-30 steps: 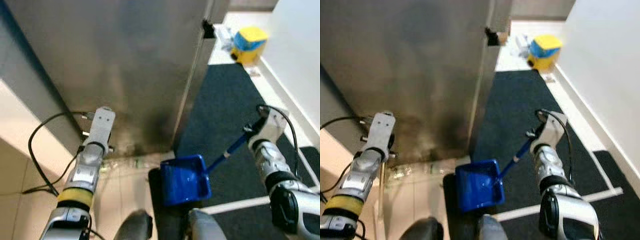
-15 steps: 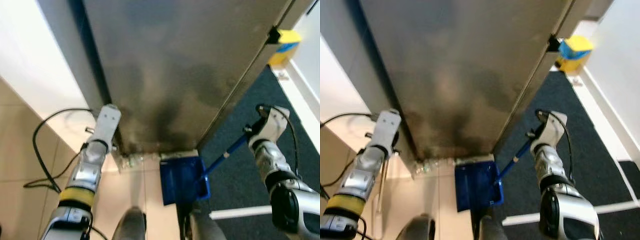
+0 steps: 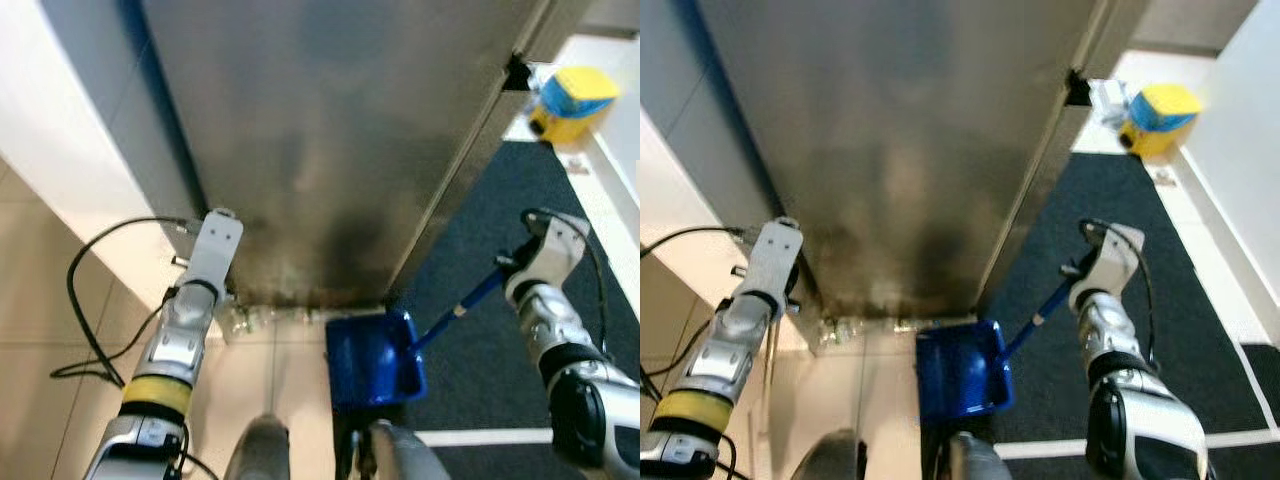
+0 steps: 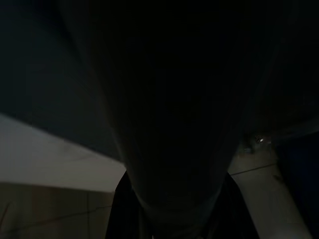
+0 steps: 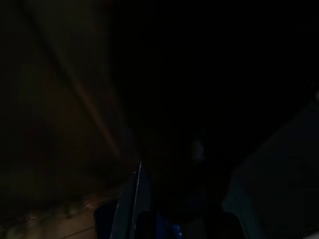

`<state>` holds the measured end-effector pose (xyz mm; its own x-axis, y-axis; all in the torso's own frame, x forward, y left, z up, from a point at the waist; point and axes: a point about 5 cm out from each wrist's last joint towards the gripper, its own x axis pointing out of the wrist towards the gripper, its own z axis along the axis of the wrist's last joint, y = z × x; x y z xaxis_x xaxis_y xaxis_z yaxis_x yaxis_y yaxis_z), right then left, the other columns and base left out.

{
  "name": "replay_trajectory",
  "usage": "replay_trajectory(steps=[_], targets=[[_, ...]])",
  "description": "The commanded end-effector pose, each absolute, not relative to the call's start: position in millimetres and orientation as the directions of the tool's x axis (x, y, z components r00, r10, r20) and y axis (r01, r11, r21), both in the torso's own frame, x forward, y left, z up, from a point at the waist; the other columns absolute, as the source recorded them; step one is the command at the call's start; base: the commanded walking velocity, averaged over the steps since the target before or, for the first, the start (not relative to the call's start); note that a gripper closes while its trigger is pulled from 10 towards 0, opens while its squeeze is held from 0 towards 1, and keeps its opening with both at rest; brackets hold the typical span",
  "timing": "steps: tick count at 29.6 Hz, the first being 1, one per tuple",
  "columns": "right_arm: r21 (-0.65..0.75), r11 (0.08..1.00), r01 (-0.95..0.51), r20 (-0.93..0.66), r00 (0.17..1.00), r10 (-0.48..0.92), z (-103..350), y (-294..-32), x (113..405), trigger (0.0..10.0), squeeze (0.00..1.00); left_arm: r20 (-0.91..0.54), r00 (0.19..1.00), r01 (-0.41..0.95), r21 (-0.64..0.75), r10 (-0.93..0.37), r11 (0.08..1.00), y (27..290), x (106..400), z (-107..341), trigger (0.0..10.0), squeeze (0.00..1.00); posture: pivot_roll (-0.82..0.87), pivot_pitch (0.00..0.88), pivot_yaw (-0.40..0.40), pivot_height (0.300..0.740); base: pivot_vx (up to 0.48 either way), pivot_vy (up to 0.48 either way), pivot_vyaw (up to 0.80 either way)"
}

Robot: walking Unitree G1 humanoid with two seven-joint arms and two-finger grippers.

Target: Sweep floor

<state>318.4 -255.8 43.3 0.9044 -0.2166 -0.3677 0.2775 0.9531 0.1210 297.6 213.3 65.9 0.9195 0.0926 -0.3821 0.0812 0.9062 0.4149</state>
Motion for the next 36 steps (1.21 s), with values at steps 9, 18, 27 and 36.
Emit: replay_trajectory(steps=[9, 18, 27, 36], targets=[[0.088, 0.953, 0.289, -0.332, 0.911, -0.245, 61.8, -272.2, 326.6, 10.0, 0.0, -0.349, 0.933, 0.088, 0.464, 0.091, 0.881, 214.8, 302.3, 71.0, 10.0, 0.0, 0.16, 0.024, -0.104, 0.74, 0.0, 0.0, 0.0], [0.032, 0.953, 0.302, -0.336, 0.901, -0.274, 62.3, -271.0, 327.8, 10.0, 0.0, -0.267, 0.963, 0.146, 0.414, -0.034, 0.898, 188.6, 325.6, 83.8, 10.0, 0.0, 0.13, 0.091, -0.122, 0.74, 0.0, 0.0, 0.0], [0.072, 0.921, 0.383, -0.353, 0.873, -0.336, 61.2, -270.3, 328.4, 10.0, 0.0, -0.281, 0.953, 0.254, 0.552, -0.109, 0.794, 176.6, 334.4, 86.3, 10.0, 0.0, 0.1, 0.208, -0.117, 0.74, 0.0, 0.0, 0.0], [0.045, 0.907, 0.418, -0.374, 0.849, -0.373, 60.2, -269.1, 328.9, 10.0, 0.0, -0.287, 0.952, 0.27, 0.628, -0.105, 0.73, 186.1, 344.8, 91.6, 10.0, 0.0, 0.08, 0.273, -0.114, 0.74, 0.0, 0.0, 0.0]])
